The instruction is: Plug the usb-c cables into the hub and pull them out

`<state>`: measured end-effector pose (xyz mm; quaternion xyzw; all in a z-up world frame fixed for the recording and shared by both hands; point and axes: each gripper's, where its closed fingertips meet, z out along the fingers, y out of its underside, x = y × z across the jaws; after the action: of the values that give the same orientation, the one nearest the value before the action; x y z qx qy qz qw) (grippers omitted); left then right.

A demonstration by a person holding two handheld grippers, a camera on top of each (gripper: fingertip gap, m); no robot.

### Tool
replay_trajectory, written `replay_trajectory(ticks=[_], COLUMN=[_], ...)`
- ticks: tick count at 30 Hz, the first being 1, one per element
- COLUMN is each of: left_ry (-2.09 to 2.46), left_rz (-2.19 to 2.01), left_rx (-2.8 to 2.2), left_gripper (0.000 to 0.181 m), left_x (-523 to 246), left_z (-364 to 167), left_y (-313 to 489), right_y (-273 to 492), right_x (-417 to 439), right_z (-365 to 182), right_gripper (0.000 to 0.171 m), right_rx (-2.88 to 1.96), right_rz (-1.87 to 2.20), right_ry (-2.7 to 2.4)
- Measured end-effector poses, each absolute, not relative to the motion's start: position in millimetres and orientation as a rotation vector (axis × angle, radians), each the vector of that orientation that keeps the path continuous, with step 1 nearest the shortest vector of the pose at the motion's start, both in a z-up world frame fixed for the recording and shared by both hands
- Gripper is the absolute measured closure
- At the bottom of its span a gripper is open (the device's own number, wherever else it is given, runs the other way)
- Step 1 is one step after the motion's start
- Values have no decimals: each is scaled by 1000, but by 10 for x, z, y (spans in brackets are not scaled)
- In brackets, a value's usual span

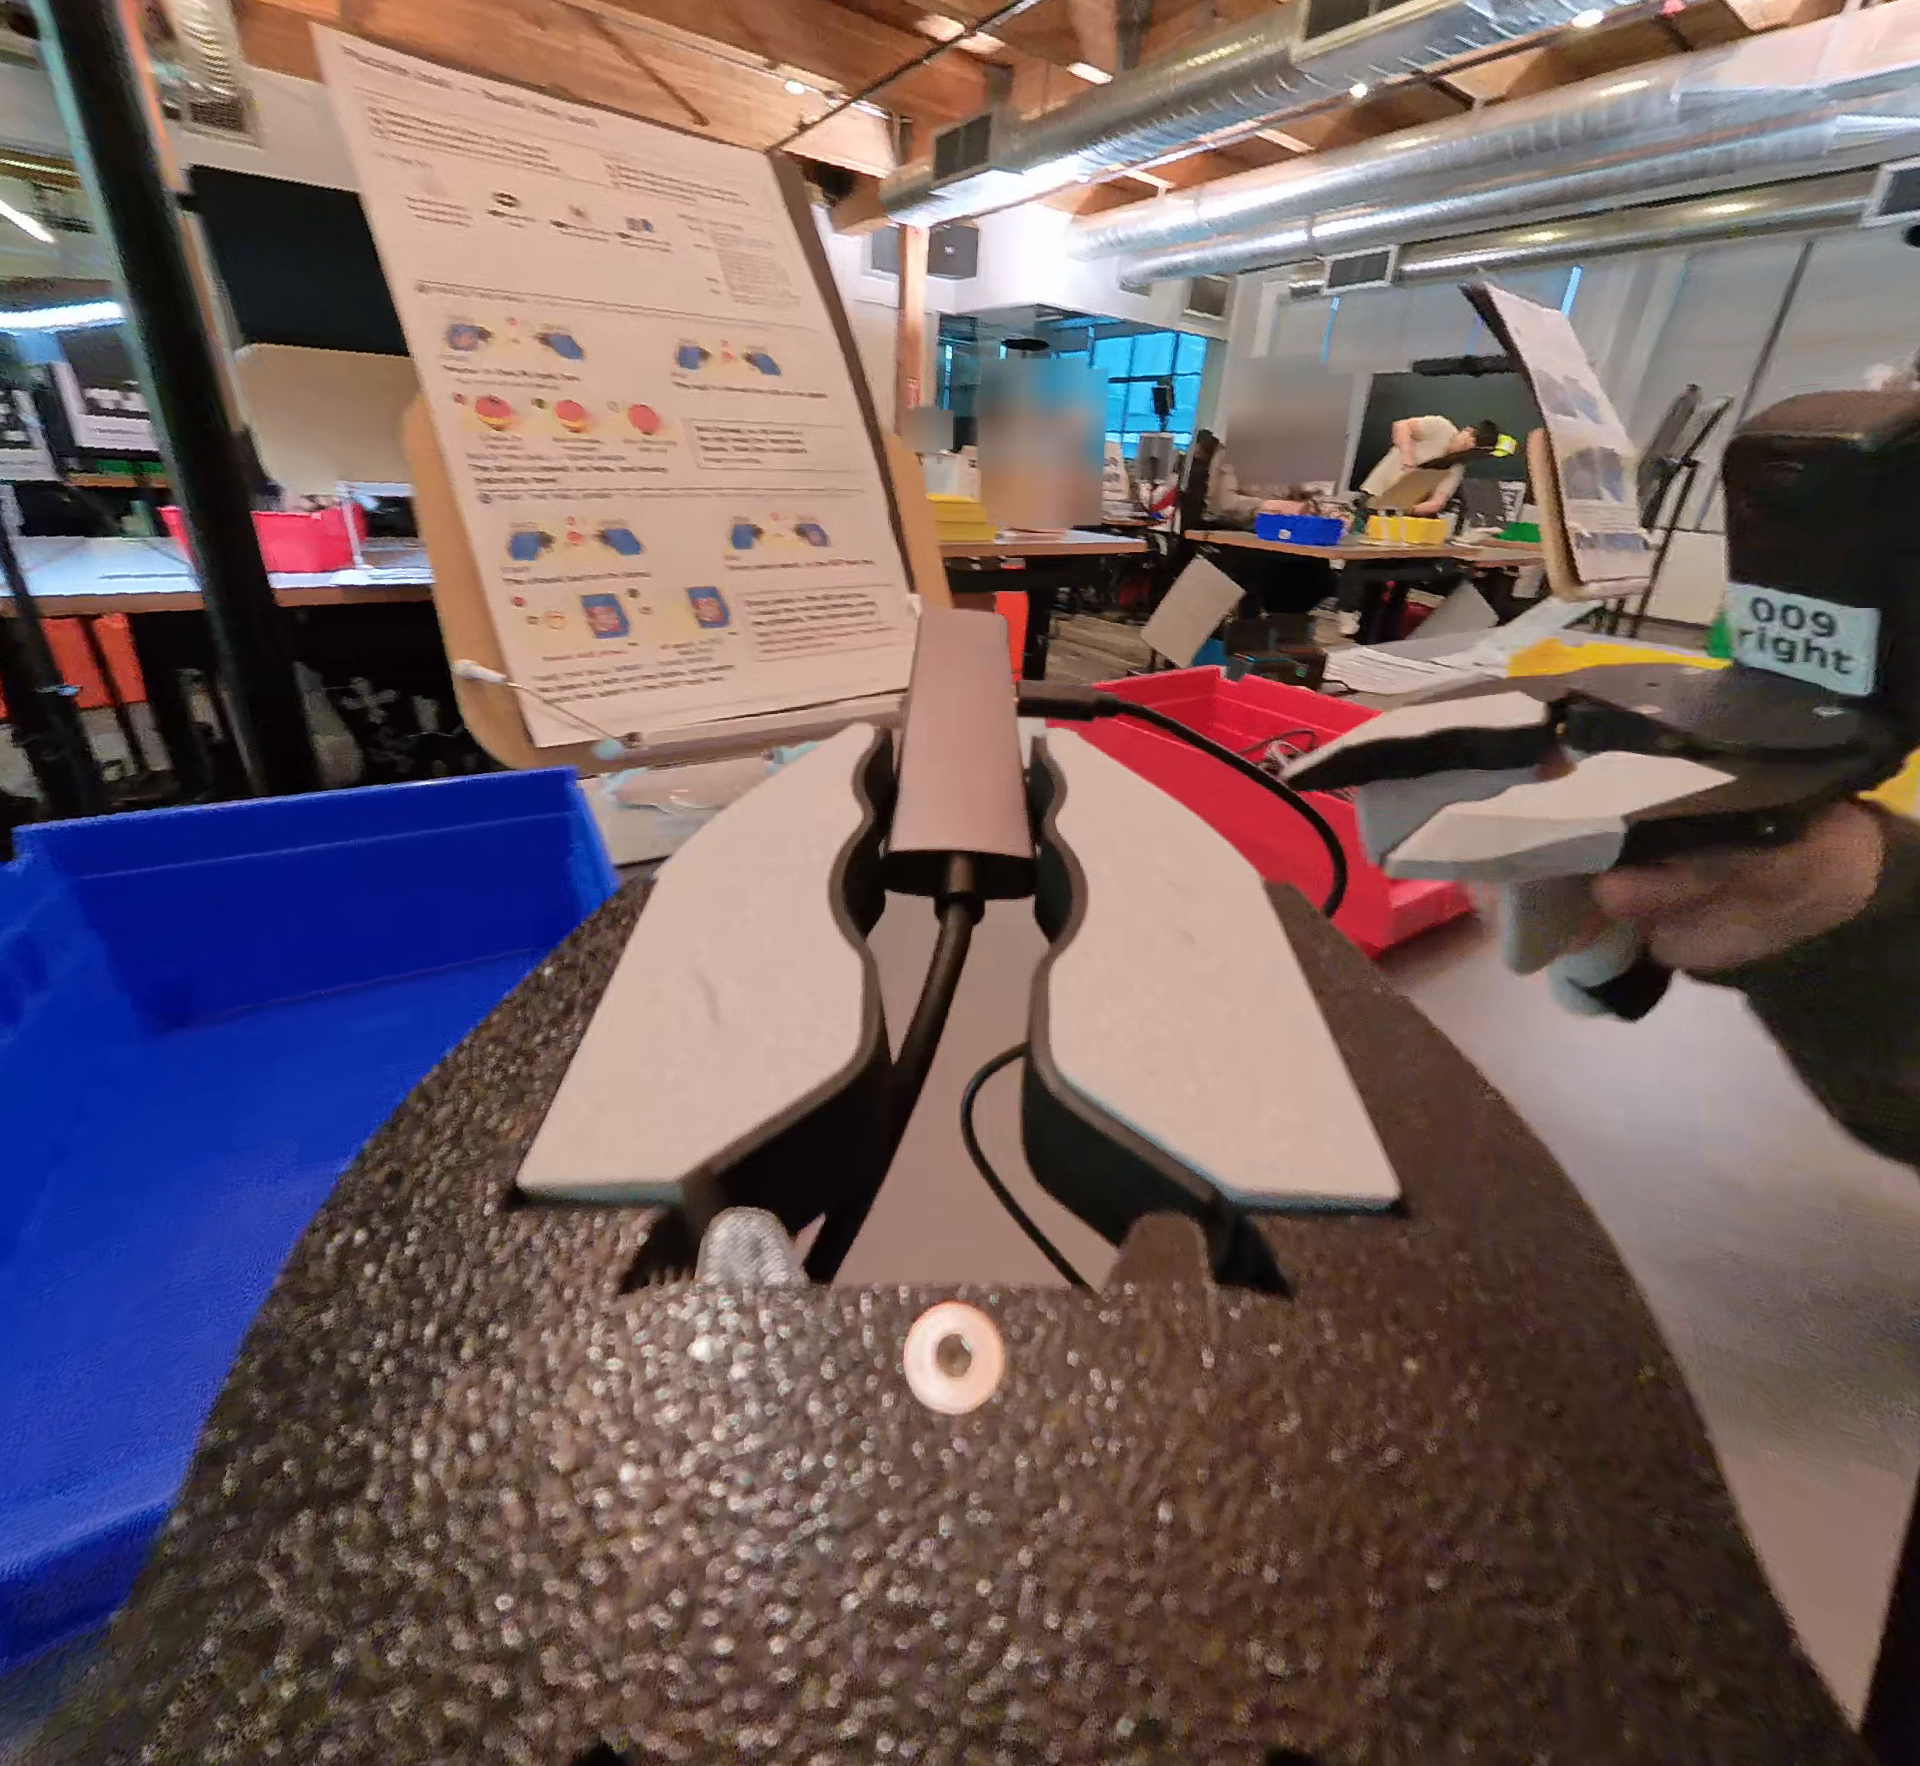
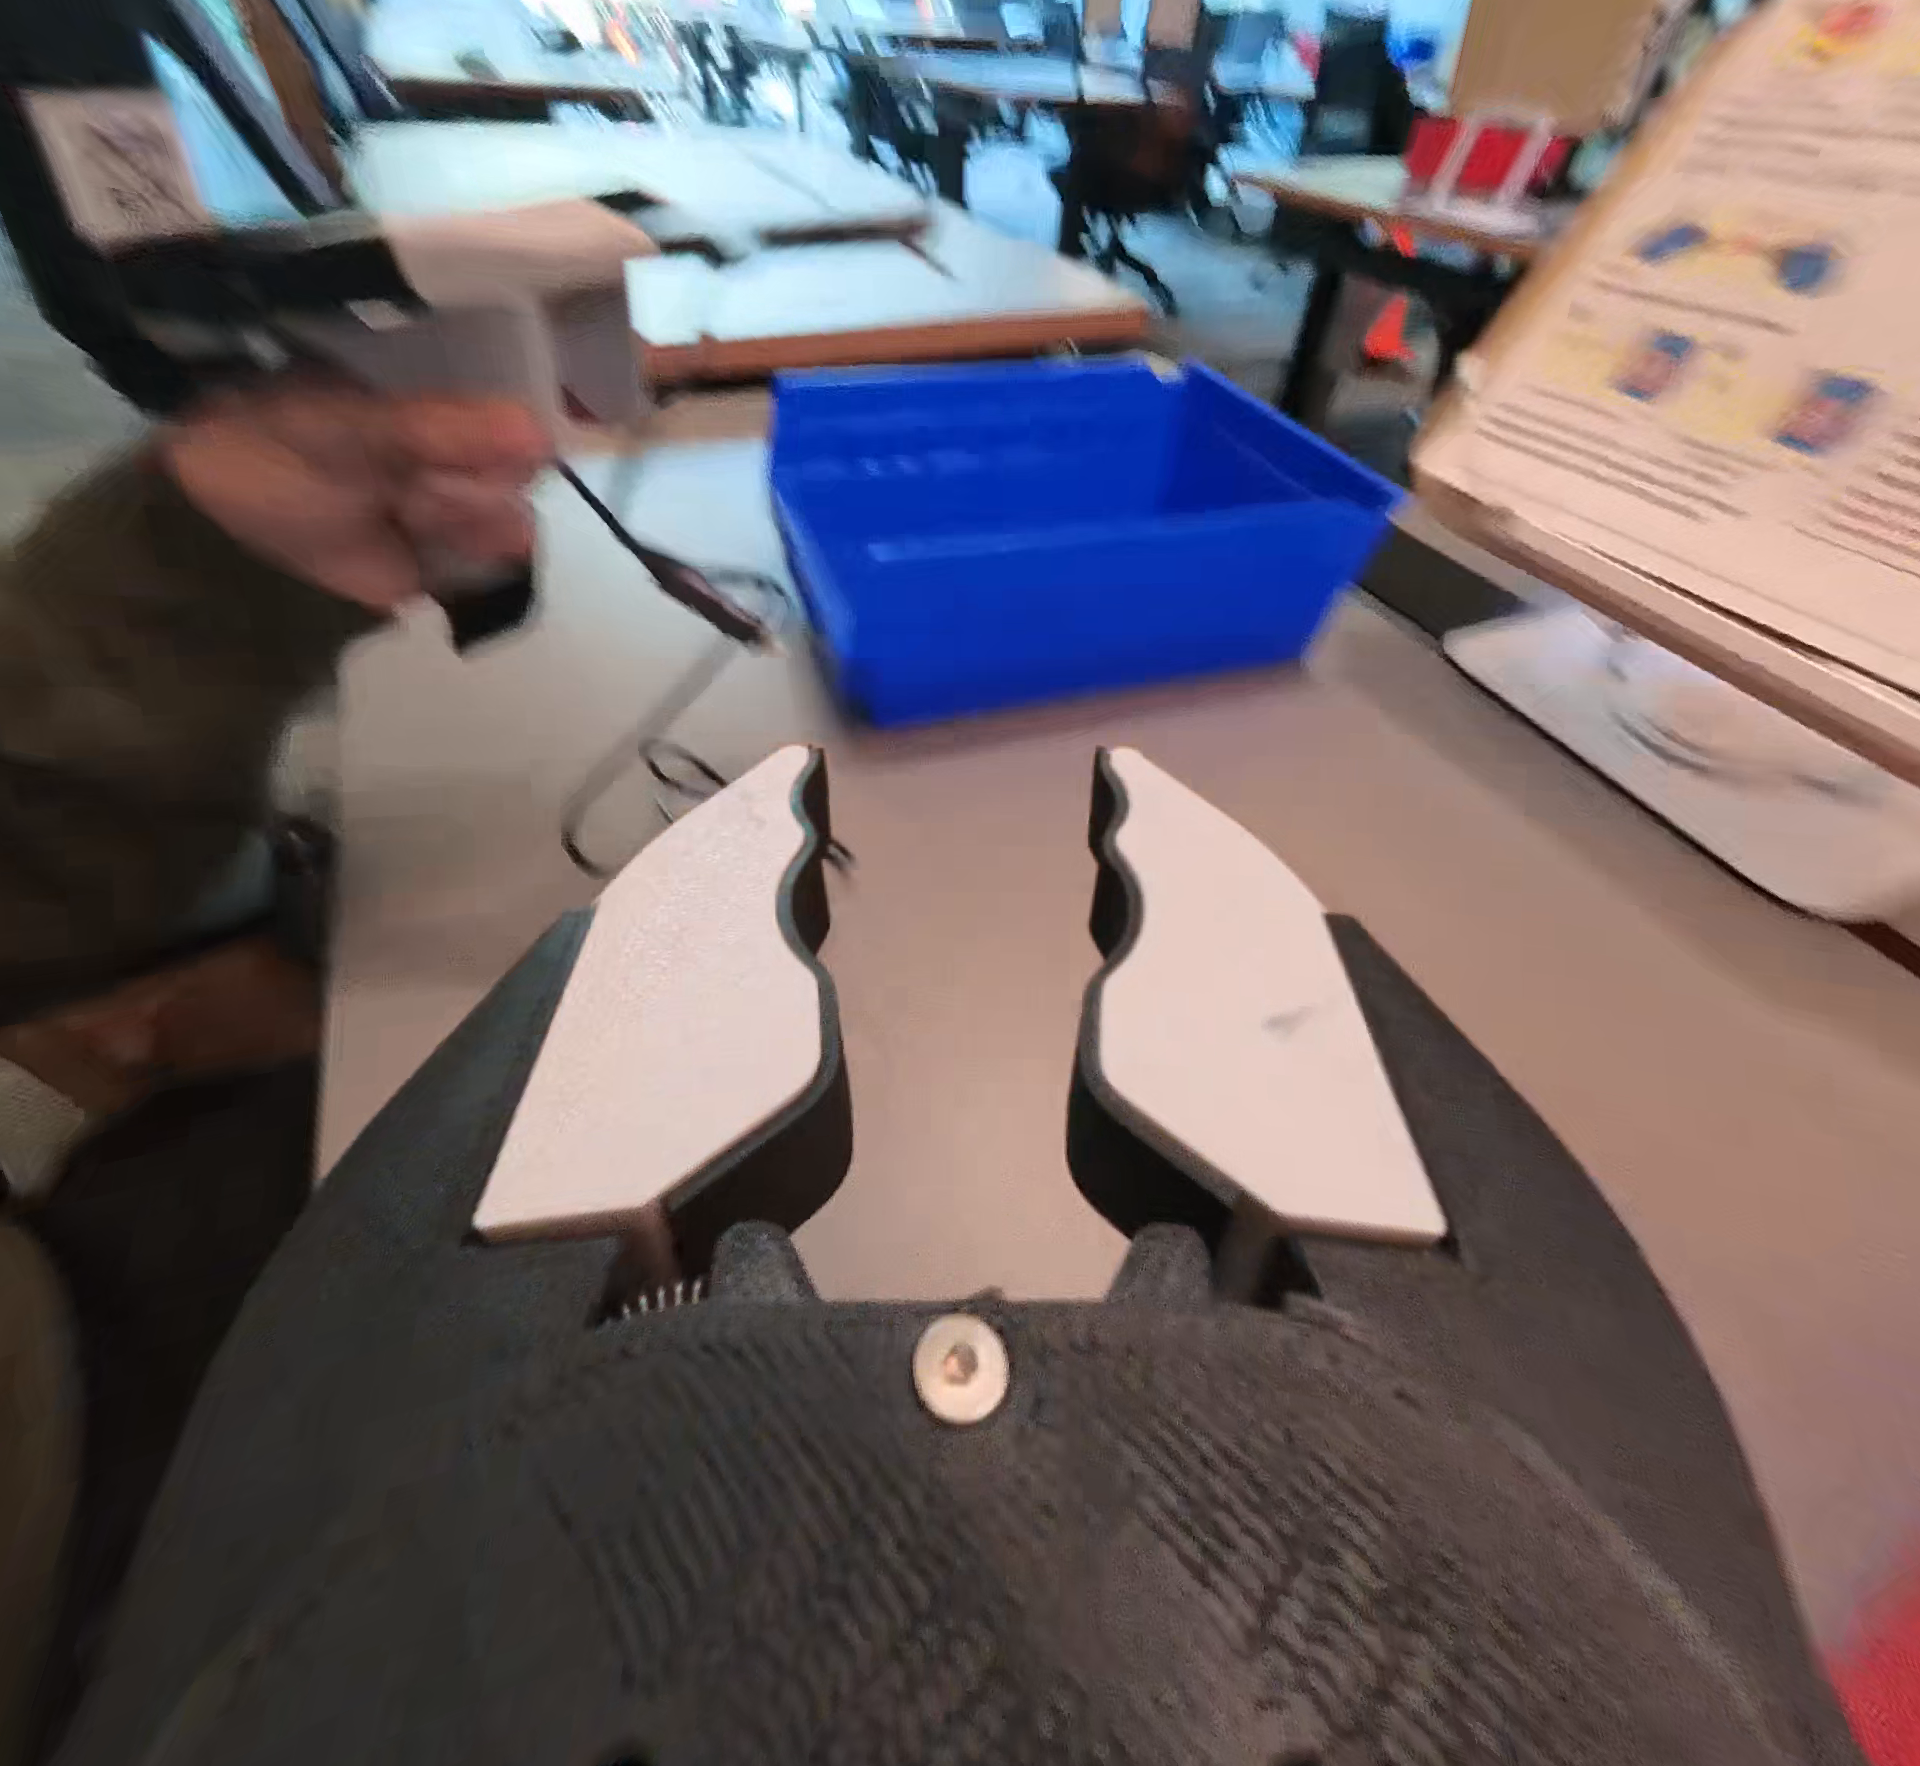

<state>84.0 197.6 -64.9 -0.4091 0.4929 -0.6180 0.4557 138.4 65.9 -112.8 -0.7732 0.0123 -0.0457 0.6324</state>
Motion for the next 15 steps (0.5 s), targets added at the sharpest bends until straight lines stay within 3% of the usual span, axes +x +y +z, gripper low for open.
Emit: replay_trajectory(ticks=[1,5,15], left_ry=[1243,1329,1291], left_rz=[-1523,-1408,-1337], left_rx=[-998,-985,-982], left_gripper=[157,157,157], left_x=[867,1004,1192], left_z=[-682,-881,-1168], left_y=[1904,1732,1501], right_y=[803,1087,1283], right_x=[1268,1182,1377], right_z=[-1086,-929,-1232], right_gripper=[121,122,143], right_rx=[-1708,-1578,-1465], right_rz=[-88,-238,-222], right_ry=[18,-16,152])
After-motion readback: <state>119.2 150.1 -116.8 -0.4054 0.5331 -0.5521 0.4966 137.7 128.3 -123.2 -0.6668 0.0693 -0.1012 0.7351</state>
